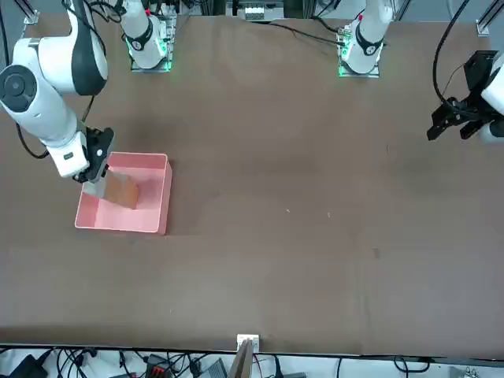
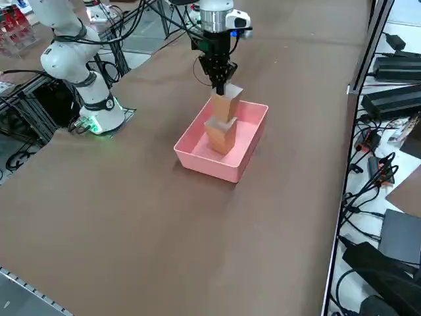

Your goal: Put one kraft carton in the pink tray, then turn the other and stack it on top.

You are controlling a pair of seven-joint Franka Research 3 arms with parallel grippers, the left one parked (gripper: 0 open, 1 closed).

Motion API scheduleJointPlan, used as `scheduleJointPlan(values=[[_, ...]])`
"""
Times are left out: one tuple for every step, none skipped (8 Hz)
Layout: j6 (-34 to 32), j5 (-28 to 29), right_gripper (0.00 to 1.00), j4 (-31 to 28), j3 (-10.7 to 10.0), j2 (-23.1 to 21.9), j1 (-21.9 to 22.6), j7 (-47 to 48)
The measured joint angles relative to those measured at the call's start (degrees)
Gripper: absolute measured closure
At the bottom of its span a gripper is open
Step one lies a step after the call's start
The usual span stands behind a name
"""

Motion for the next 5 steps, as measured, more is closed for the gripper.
scheduleJointPlan(values=[[0.1,-0.1,0.99,-0.8,0.0,-0.8,0.0,-0.8],[0.1,-0.3,0.98,-1.5,0.0,-1.5,0.0,-2.6],[0.8,-0.4,0.98,-2.4,0.0,-2.1,0.0,-4.6],[2.2,-0.4,0.98,-3.7,-0.1,-2.8,-0.3,-5.9],[4.3,-0.4,0.98,-5.6,-0.1,-3.5,-0.8,-6.6]])
